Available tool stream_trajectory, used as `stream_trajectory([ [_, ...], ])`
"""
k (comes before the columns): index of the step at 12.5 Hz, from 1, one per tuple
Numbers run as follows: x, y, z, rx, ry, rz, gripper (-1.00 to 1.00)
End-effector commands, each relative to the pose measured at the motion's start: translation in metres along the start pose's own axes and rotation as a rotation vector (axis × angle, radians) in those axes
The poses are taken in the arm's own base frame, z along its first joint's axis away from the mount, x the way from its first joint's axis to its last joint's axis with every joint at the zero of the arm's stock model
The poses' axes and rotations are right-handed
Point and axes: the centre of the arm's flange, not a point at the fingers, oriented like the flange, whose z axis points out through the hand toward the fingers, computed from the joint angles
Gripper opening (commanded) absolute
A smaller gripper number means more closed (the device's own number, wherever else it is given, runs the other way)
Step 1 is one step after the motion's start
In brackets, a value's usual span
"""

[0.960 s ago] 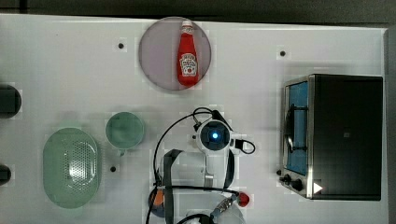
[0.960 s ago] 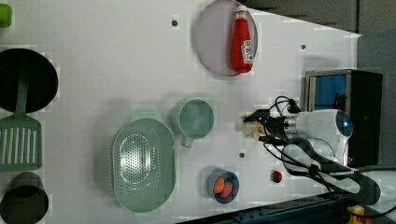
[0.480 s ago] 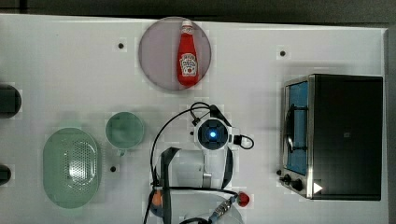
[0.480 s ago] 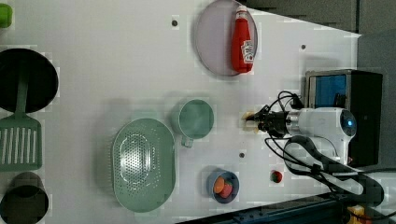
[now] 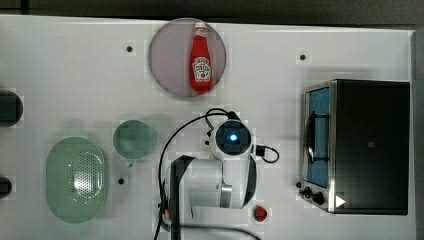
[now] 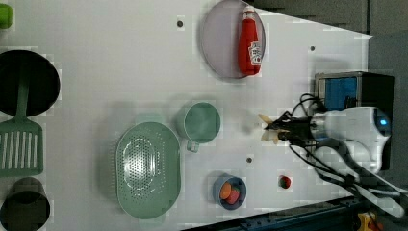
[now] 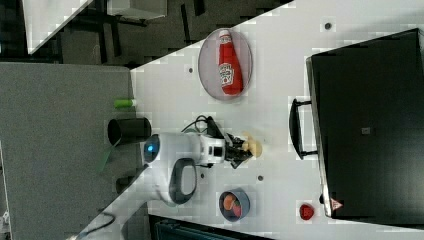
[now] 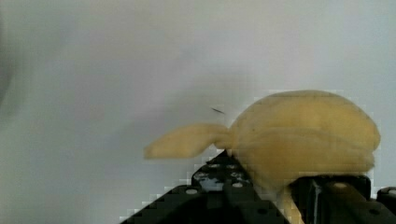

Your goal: Pick Banana and place it in mug.

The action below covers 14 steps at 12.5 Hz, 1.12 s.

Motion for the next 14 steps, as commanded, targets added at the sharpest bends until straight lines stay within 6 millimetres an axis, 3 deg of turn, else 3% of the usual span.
stream_trajectory([
  [1, 0.021, 0.008, -0.155, 0.126, 0.080, 0.015, -0.46],
  [3, 0.010, 0.018, -0.203, 0.102, 0.049, 0.008, -0.46],
  [5, -0.010, 0.015, -0.229, 0.089, 0.043, -0.016, -0.46],
  [7, -0.037, 0.001, -0.252, 0.116, 0.080, 0.003, -0.46],
  [10, -0.094, -0.029, -0.255, 0.089, 0.098, -0.013, -0.46],
  [14, -0.173, -0.077, -0.235, 0.097, 0.060, -0.015, -0.46],
])
